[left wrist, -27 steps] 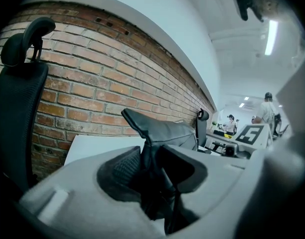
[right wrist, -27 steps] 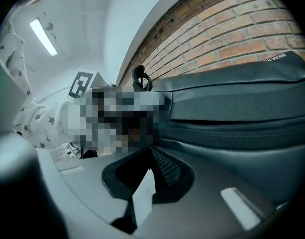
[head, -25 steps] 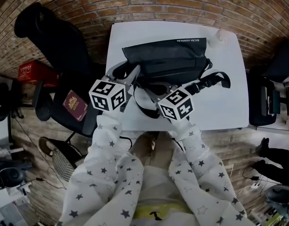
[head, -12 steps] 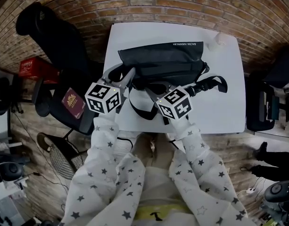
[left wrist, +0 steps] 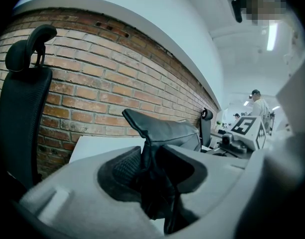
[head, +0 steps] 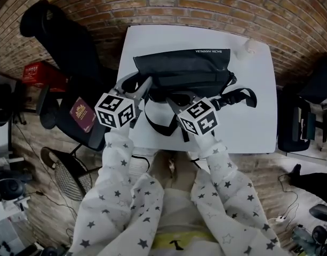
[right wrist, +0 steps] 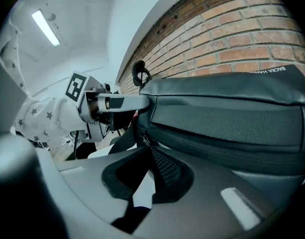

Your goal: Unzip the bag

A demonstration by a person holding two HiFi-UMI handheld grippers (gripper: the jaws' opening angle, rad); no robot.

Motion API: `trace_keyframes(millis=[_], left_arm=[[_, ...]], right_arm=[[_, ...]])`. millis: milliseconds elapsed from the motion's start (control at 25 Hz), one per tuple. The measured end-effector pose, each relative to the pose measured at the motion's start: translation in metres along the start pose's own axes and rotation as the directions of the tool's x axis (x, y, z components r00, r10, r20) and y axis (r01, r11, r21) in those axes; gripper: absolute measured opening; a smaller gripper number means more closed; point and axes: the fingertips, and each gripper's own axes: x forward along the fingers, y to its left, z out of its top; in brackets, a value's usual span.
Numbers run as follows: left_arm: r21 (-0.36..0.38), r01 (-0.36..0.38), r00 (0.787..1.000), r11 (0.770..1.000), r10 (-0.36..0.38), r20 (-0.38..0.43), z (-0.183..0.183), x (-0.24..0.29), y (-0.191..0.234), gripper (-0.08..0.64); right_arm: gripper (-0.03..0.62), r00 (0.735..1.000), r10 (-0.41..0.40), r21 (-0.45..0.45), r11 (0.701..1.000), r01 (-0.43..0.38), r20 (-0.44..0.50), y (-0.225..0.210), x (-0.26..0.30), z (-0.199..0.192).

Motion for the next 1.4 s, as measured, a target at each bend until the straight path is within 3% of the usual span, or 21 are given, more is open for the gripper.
trace_keyframes(millis=[1400], left_arm=[[-0.025,-0.064,0.998,0.998,0.064,0.015,0.002,-0.007,0.01,0.132]], right_arm=[[0.015,0.975,-0.221,0.092,0.971,0.219,0.008,-0.062,-0.057,-0.012]])
